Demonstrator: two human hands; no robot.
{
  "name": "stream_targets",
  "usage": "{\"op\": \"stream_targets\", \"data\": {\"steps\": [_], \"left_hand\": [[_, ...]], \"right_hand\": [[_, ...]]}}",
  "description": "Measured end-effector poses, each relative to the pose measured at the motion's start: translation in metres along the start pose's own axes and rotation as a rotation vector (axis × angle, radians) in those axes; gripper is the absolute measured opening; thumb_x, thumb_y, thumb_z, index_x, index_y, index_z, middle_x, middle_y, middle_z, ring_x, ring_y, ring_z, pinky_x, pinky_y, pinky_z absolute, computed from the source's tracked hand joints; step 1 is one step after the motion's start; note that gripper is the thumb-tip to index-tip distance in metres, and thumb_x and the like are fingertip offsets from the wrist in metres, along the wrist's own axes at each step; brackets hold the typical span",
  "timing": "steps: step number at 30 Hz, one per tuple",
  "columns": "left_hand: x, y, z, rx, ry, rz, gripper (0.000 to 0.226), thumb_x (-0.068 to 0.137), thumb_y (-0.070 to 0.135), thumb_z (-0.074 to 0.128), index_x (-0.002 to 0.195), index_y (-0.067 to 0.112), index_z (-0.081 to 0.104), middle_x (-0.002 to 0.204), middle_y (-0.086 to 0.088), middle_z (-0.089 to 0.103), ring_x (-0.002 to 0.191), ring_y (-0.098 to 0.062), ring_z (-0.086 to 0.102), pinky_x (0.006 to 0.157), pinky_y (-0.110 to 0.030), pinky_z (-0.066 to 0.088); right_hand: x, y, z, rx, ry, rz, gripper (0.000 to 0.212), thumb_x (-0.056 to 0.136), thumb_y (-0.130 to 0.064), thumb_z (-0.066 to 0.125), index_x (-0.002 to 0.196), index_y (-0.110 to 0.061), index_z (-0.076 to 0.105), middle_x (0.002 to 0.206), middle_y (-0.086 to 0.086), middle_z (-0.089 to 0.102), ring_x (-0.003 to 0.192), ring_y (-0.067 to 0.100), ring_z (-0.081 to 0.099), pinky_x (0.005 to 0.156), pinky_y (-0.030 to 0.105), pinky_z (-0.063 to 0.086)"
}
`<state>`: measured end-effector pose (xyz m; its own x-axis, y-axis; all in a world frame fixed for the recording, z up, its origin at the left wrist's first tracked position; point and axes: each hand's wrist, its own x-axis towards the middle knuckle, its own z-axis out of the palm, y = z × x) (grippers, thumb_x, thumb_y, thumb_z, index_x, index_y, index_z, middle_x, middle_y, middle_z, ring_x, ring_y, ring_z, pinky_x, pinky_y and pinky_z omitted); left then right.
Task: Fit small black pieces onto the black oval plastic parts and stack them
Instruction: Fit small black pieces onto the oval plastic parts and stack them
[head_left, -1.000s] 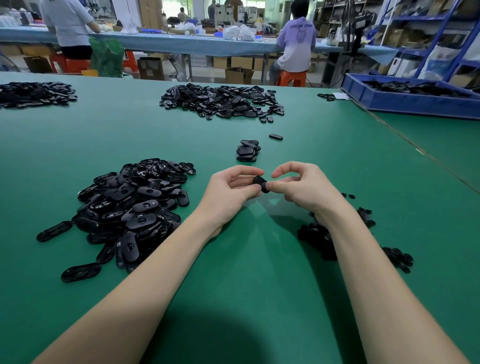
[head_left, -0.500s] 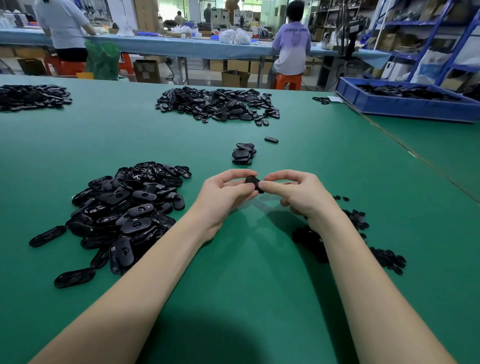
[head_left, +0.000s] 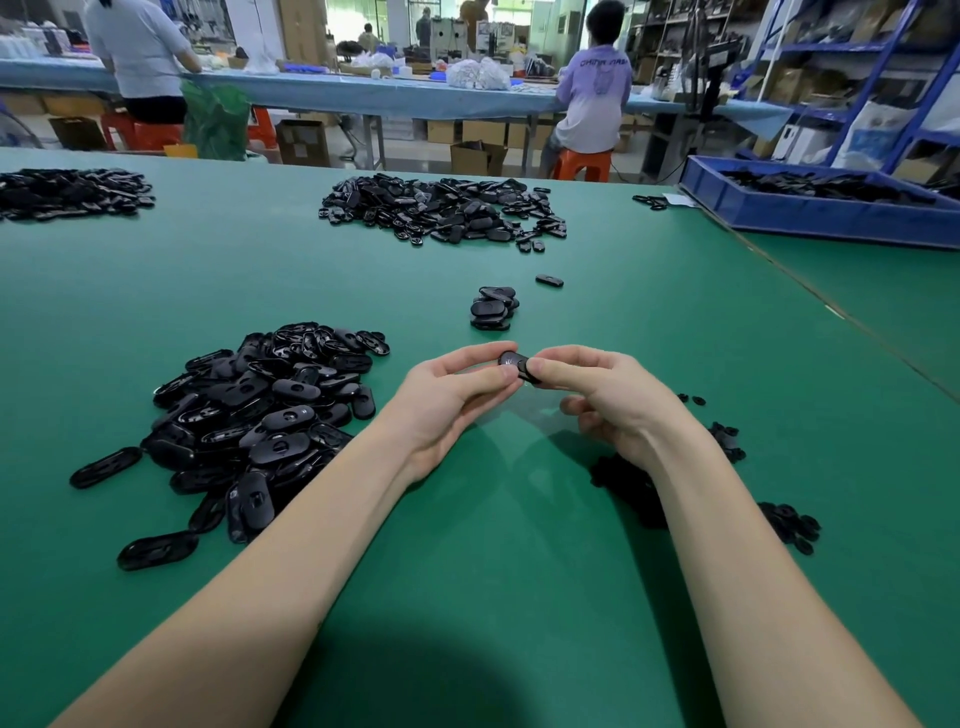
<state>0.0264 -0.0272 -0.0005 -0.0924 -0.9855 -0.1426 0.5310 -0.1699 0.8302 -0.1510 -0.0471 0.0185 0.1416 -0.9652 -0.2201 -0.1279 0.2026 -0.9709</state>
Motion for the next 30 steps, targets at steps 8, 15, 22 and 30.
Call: {"op": "stream_targets", "data": {"steps": [8, 15, 22, 30], "left_hand": [[0.0002, -0.0015, 0.0015, -0.005, 0.058, 0.029, 0.025, 0.084, -0.013, 0.067, 0.102, 0.003, 0.071, 0.095, -0.011, 0.078, 0.084, -0.017, 0.076, 0.073, -0.017, 0.057], [-0.0005, 0.0015, 0.0007, 0.110, 0.024, 0.032, 0.027, 0.083, -0.012, 0.070, 0.104, 0.005, 0.072, 0.095, -0.010, 0.078, 0.084, -0.016, 0.075, 0.076, -0.017, 0.057], [-0.0014, 0.0004, 0.0010, 0.152, 0.035, -0.003, 0.027, 0.084, -0.013, 0.068, 0.106, 0.002, 0.071, 0.096, -0.012, 0.077, 0.085, -0.019, 0.075, 0.076, -0.018, 0.058], [-0.0019, -0.0001, 0.0006, 0.282, 0.080, 0.021, 0.016, 0.087, -0.009, 0.068, 0.098, 0.003, 0.068, 0.092, -0.016, 0.074, 0.077, -0.022, 0.073, 0.084, -0.025, 0.060]], "right_hand": [[-0.0002, 0.0004, 0.0081, -0.054, 0.112, -0.162, 0.010, 0.081, -0.022, 0.085, 0.078, -0.025, 0.077, 0.065, -0.007, 0.062, 0.046, 0.008, 0.041, 0.041, 0.016, 0.028], [-0.0004, 0.0013, 0.0010, -0.041, 0.042, -0.132, 0.011, 0.082, -0.024, 0.085, 0.091, -0.023, 0.079, 0.065, -0.011, 0.064, 0.046, 0.007, 0.041, 0.041, 0.015, 0.028], [0.0018, 0.0058, 0.0001, -0.036, 0.011, -0.115, 0.010, 0.079, -0.024, 0.086, 0.082, -0.023, 0.077, 0.075, -0.005, 0.067, 0.046, 0.007, 0.037, 0.043, 0.017, 0.027], [0.0022, 0.0060, 0.0052, -0.124, 0.021, -0.118, 0.012, 0.081, -0.020, 0.084, 0.092, -0.019, 0.080, 0.074, -0.007, 0.071, 0.050, 0.006, 0.042, 0.045, 0.014, 0.033]]}}
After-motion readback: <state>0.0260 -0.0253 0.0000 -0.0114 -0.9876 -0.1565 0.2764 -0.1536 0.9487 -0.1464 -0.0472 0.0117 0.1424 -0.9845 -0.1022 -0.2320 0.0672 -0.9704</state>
